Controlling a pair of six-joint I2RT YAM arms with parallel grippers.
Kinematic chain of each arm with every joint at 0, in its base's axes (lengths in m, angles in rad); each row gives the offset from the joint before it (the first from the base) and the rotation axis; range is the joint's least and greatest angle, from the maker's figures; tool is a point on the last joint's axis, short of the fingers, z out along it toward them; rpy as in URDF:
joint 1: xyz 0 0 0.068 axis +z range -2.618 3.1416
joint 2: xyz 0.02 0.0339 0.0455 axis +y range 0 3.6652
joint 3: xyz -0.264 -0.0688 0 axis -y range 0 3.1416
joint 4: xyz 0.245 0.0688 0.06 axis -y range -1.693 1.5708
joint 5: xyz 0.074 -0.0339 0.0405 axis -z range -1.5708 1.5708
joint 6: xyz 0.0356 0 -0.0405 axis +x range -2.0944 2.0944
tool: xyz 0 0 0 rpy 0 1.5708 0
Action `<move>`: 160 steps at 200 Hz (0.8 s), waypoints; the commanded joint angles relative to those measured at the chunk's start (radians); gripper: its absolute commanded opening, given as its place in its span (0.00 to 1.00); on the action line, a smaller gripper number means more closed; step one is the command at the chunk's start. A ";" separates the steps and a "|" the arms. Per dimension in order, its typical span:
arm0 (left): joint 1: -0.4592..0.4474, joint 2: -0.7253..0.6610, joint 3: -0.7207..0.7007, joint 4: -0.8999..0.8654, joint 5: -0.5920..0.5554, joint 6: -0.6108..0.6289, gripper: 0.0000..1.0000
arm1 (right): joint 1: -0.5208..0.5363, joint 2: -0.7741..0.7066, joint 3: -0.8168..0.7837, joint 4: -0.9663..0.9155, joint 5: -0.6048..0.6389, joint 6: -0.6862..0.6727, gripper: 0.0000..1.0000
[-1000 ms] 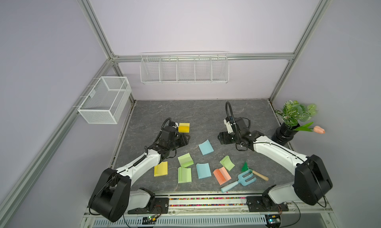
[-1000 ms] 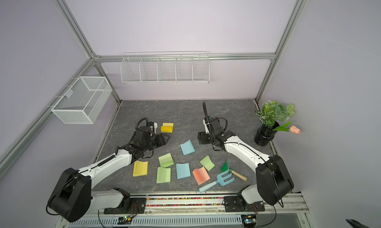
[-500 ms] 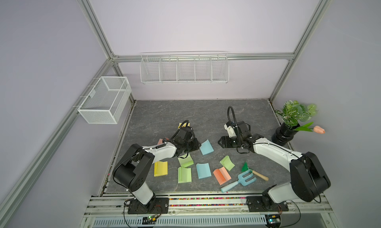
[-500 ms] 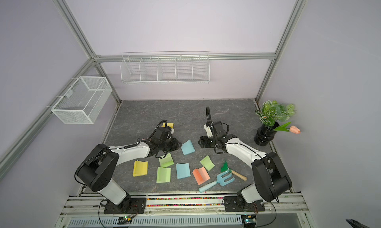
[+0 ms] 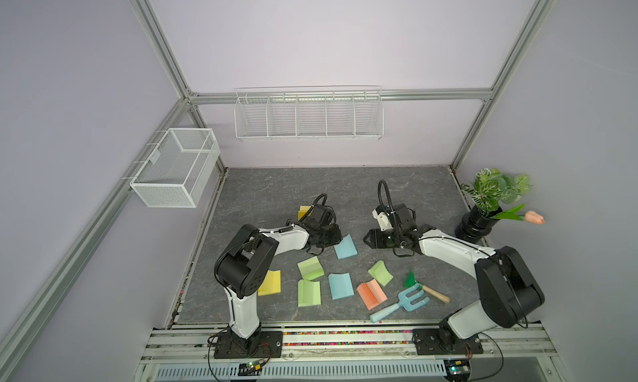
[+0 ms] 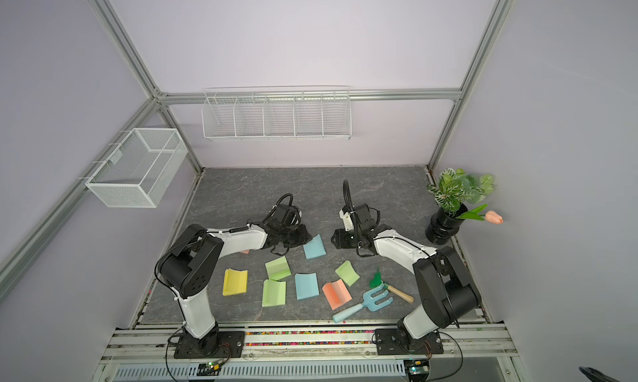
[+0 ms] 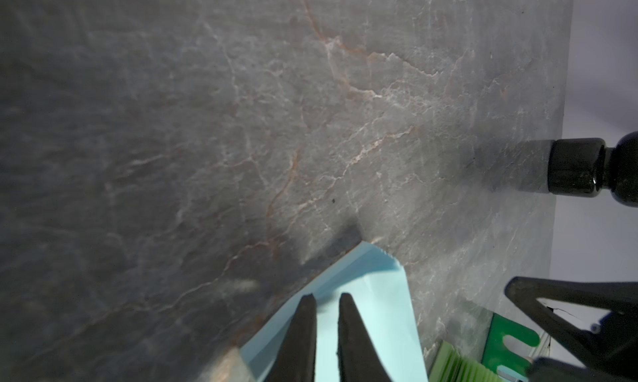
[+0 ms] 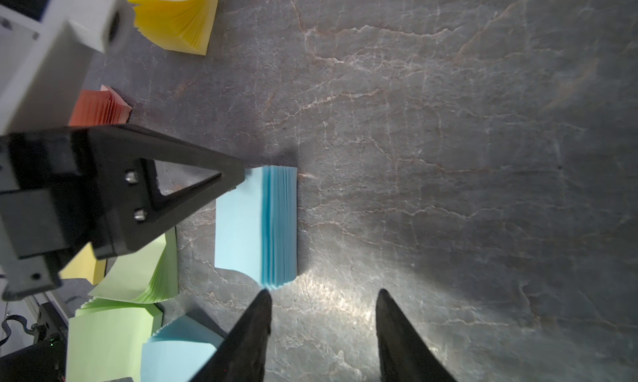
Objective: Tear off pages from different memo pads
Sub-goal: Adjust the memo pad at the center of the board.
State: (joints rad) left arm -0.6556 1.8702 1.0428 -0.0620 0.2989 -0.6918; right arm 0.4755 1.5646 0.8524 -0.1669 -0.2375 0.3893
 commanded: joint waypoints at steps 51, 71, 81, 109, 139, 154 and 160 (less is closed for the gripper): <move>-0.006 -0.221 -0.102 -0.118 -0.135 0.025 0.15 | 0.002 0.061 0.012 -0.006 -0.015 -0.007 0.46; -0.006 -0.218 -0.136 -0.099 -0.074 0.017 0.15 | 0.009 0.082 0.019 -0.006 -0.028 -0.007 0.46; -0.006 -0.200 -0.151 -0.071 -0.034 0.006 0.15 | 0.013 0.094 0.020 -0.008 -0.041 -0.007 0.45; -0.006 -0.148 -0.162 -0.019 0.016 -0.018 0.14 | 0.018 0.113 0.052 -0.017 -0.068 -0.012 0.40; -0.010 -0.115 -0.155 0.003 0.012 -0.029 0.14 | 0.019 0.126 0.062 -0.035 -0.071 -0.019 0.39; -0.012 -0.089 -0.142 0.019 0.027 -0.037 0.14 | 0.021 0.130 0.067 -0.040 -0.074 -0.020 0.39; -0.014 -0.079 -0.135 0.025 0.034 -0.038 0.14 | 0.021 0.131 0.069 -0.040 -0.073 -0.020 0.39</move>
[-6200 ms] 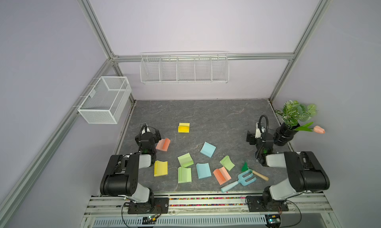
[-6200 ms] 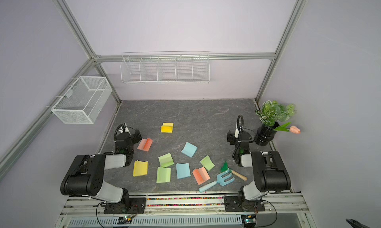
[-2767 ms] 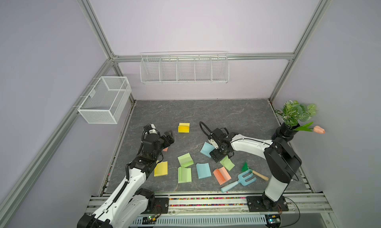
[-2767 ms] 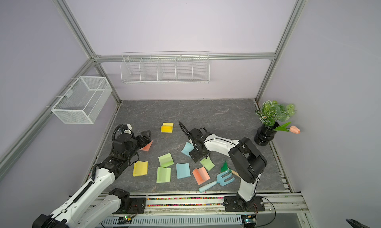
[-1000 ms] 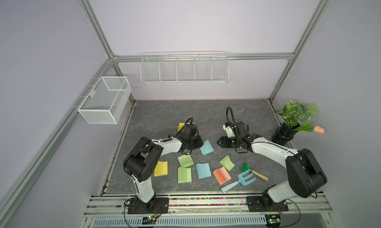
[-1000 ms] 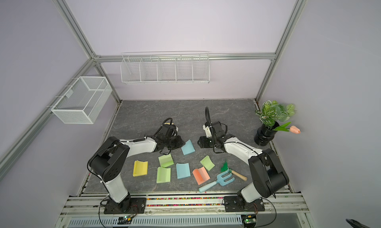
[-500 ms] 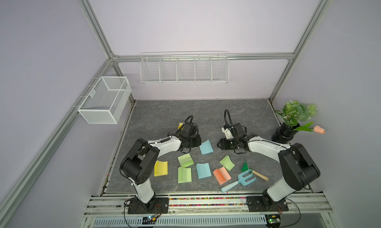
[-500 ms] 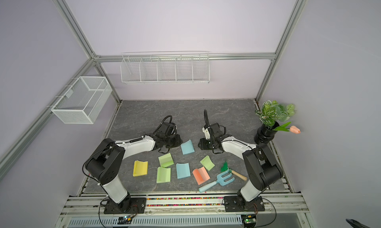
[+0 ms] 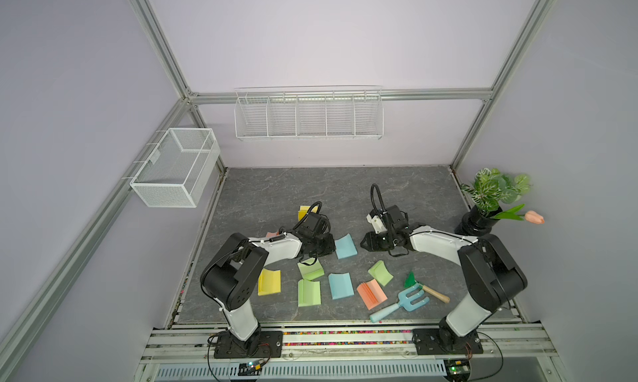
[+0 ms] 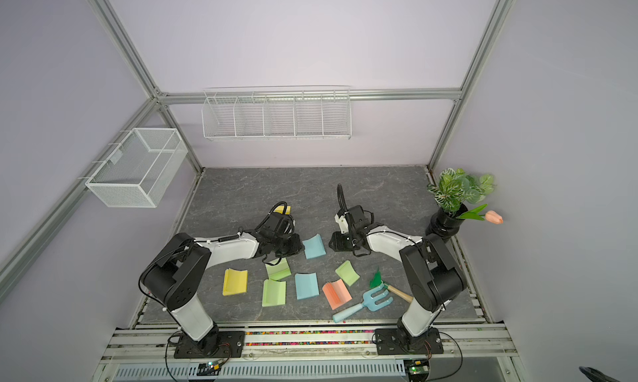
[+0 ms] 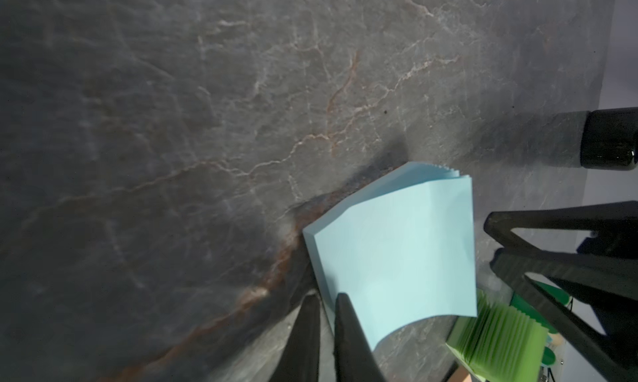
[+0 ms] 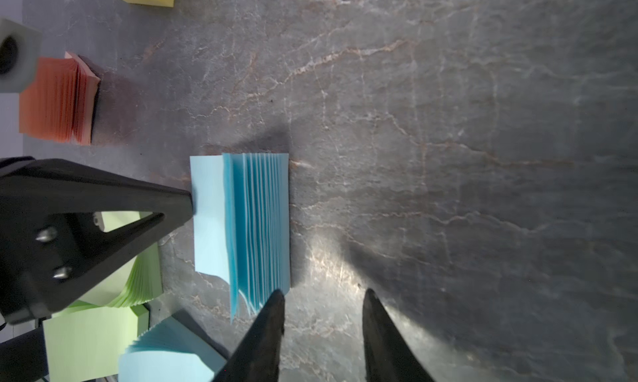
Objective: Tear off pages from different memo pads
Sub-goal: Adjust the memo pad at the center of the board, then pick up the memo pad from the center of the board.
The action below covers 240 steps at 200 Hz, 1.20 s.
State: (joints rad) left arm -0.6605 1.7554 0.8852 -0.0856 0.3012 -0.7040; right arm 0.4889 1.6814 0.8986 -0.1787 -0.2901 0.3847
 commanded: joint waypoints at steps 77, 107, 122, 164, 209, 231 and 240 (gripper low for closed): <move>-0.016 0.116 0.109 0.070 0.064 0.001 0.14 | 0.007 -0.031 0.011 -0.060 0.072 -0.030 0.41; -0.016 0.069 0.091 0.059 0.045 0.050 0.21 | 0.006 -0.056 0.004 -0.067 0.101 -0.030 0.42; -0.016 0.044 0.076 0.076 0.056 0.081 0.24 | 0.006 -0.071 -0.007 -0.055 0.095 -0.020 0.41; -0.016 -0.015 0.044 0.096 0.043 0.184 0.30 | 0.005 -0.082 -0.013 -0.023 0.055 0.004 0.41; -0.016 -0.052 0.031 0.073 -0.016 0.225 0.32 | 0.005 -0.065 -0.013 -0.020 0.060 0.001 0.41; -0.016 -0.071 0.014 0.090 -0.023 0.223 0.33 | 0.005 -0.047 -0.007 -0.020 0.061 -0.001 0.41; -0.017 -0.074 0.011 0.092 -0.029 0.220 0.33 | 0.005 -0.041 -0.004 -0.021 0.064 -0.001 0.41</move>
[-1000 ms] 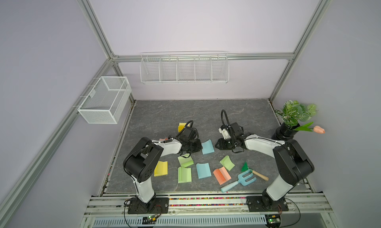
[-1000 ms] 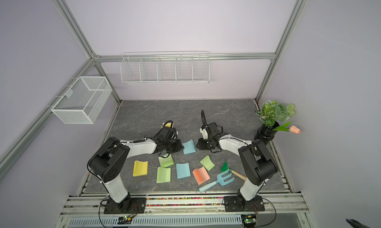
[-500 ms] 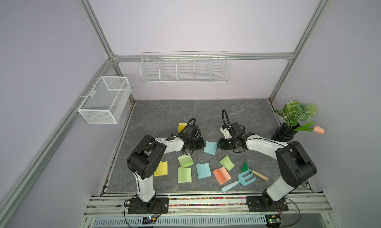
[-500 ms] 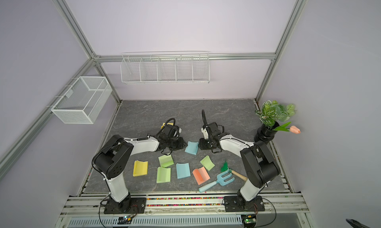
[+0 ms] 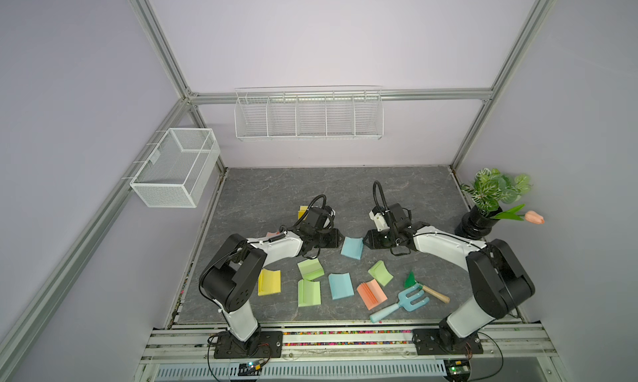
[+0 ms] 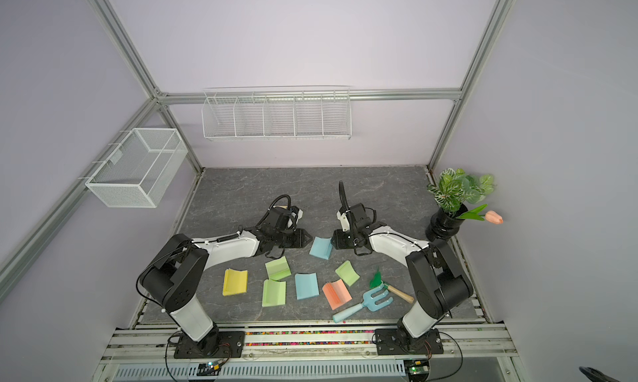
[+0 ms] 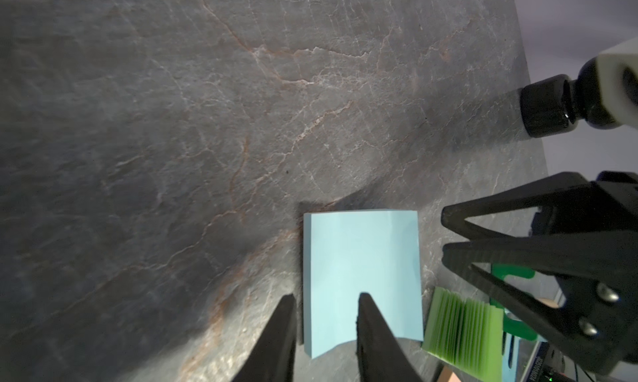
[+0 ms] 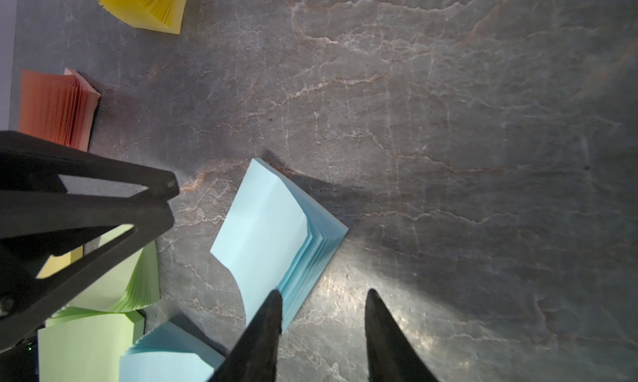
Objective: Tear off pages from different memo pads
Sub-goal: Pick up the memo pad from the center of the board.
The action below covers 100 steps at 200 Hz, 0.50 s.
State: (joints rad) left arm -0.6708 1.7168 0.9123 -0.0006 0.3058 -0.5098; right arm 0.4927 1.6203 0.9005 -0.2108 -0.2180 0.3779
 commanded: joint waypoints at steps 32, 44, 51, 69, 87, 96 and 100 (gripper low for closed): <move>-0.006 -0.031 -0.016 0.008 -0.039 0.020 0.33 | 0.000 0.041 0.001 0.014 -0.012 0.006 0.41; -0.006 -0.031 -0.020 0.013 -0.038 0.018 0.34 | 0.001 0.047 0.004 0.015 -0.019 0.006 0.41; -0.006 -0.032 -0.021 0.015 -0.038 0.019 0.34 | 0.001 0.049 0.004 0.018 -0.027 0.006 0.41; -0.006 -0.030 -0.021 0.013 -0.040 0.016 0.34 | 0.003 0.052 0.004 0.025 -0.040 0.010 0.41; -0.006 -0.027 -0.020 0.014 -0.039 0.013 0.34 | 0.002 0.052 0.003 0.027 -0.038 0.009 0.41; -0.006 -0.027 -0.021 0.014 -0.038 0.011 0.34 | 0.003 0.053 0.006 0.027 -0.039 0.009 0.41; -0.006 -0.026 -0.020 0.016 -0.039 0.011 0.34 | 0.002 0.053 0.006 0.026 -0.040 0.010 0.41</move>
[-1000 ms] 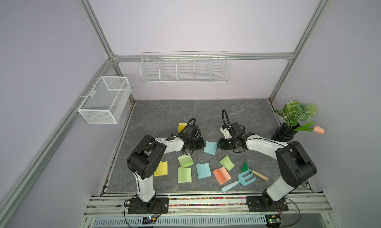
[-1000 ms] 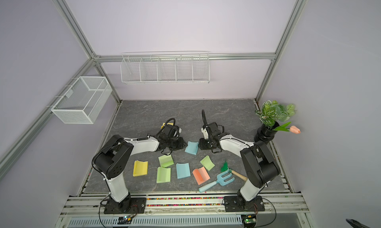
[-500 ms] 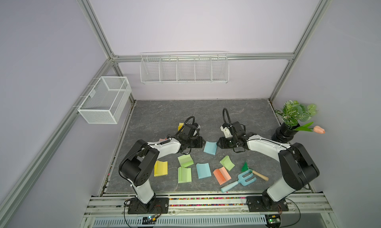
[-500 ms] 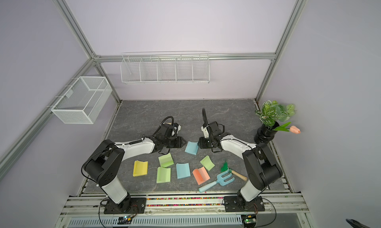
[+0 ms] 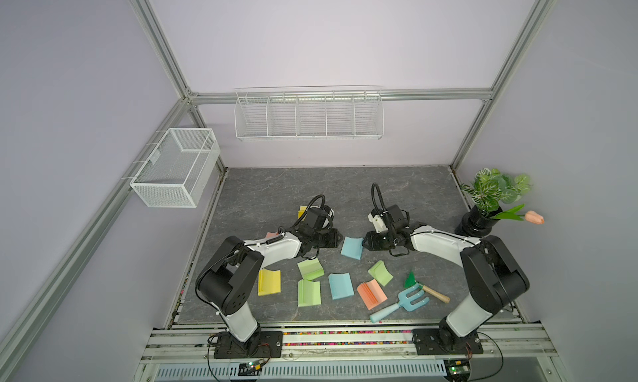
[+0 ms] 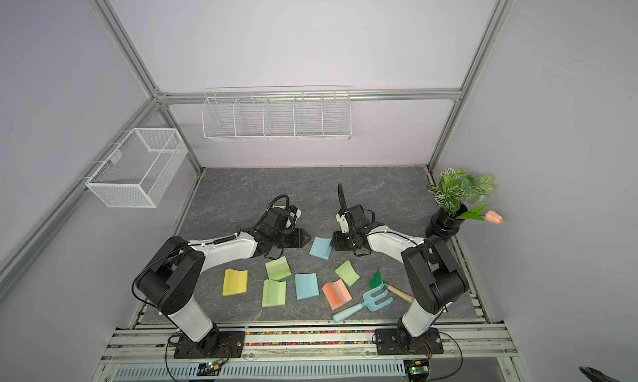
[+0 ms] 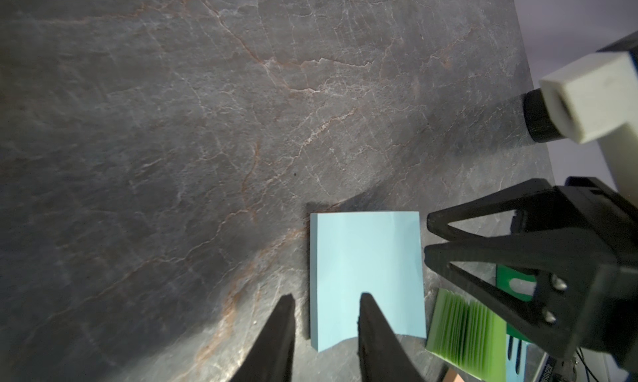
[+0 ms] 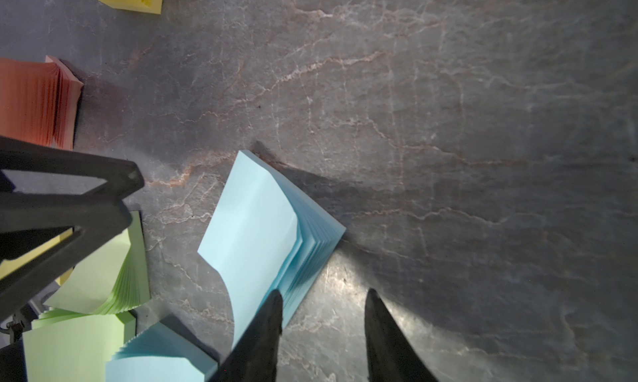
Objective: Tear off pages from different memo pads
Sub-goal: Pick up the memo pad from the center of the board.
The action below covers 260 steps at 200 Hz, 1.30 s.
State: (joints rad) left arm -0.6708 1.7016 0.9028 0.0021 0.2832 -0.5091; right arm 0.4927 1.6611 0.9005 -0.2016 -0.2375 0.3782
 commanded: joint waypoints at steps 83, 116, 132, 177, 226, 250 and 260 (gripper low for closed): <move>-0.007 -0.003 -0.011 0.020 -0.011 0.003 0.34 | 0.003 0.020 0.014 0.020 -0.027 0.013 0.41; -0.007 0.003 -0.008 0.021 -0.007 0.002 0.34 | 0.003 0.029 0.022 0.019 -0.030 0.013 0.42; -0.009 0.004 -0.008 0.022 -0.007 0.000 0.34 | 0.004 0.032 0.025 0.018 -0.032 0.015 0.42; -0.010 0.007 -0.007 0.022 -0.005 0.000 0.34 | 0.006 0.037 0.032 0.018 -0.033 0.014 0.45; -0.023 0.008 -0.006 0.041 0.026 0.013 0.34 | 0.007 0.070 0.058 -0.008 0.009 0.001 0.47; -0.044 -0.002 -0.007 0.050 0.035 0.034 0.34 | 0.009 0.084 0.066 -0.011 0.012 -0.001 0.47; -0.059 0.000 -0.001 0.045 0.035 0.049 0.34 | 0.011 0.089 0.070 -0.013 0.012 -0.001 0.47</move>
State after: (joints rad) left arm -0.7002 1.7023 0.9028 0.0292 0.2977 -0.5030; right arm 0.4946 1.7306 0.9504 -0.1967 -0.2394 0.3885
